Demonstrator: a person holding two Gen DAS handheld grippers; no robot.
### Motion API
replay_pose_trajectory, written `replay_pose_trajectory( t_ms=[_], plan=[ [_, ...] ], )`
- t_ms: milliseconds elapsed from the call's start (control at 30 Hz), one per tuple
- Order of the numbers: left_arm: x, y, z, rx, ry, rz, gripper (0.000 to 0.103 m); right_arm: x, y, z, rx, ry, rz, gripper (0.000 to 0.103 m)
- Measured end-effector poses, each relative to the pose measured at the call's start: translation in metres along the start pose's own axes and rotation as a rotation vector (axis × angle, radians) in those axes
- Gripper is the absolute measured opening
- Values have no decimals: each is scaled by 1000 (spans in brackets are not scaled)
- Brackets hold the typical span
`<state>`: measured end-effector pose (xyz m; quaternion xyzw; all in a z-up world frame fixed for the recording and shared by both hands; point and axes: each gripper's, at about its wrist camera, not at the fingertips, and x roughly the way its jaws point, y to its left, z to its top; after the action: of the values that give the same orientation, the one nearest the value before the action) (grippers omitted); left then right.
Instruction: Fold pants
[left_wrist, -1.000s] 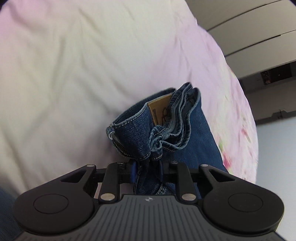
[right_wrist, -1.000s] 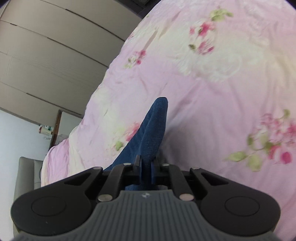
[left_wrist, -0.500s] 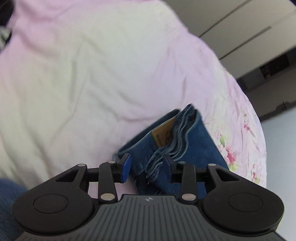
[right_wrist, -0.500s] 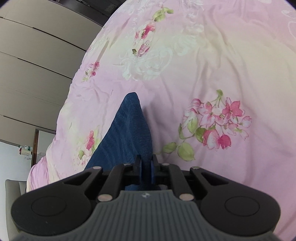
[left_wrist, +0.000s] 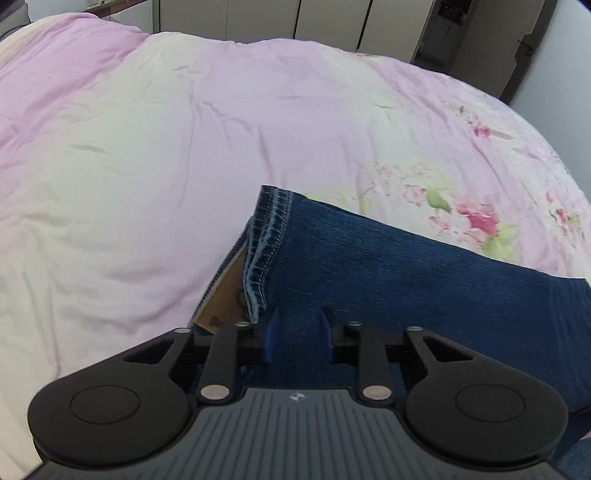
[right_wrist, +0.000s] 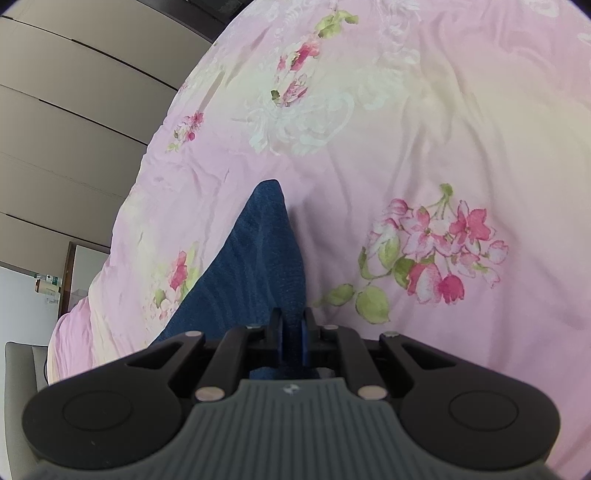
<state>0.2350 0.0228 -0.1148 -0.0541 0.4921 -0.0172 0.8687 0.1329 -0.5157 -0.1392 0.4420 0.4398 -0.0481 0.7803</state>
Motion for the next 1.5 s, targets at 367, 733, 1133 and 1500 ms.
replay_pose_trajectory(
  t_ms=[367,733,1133,1500],
  plan=[
    [12,-4,13,128,52,79,11,8,9,1,-103,21,-38,4],
    [-31,-122,9,531,-54,-170,27,-17,68,-13,-137,34,187,5],
    [82,-213,23,643,6,-174,18,-17,109,-28,-188,52,291,5],
    [21,-198,-9,758,69,-383,16,-17,106,-27,-164,61,319,5]
  ],
)
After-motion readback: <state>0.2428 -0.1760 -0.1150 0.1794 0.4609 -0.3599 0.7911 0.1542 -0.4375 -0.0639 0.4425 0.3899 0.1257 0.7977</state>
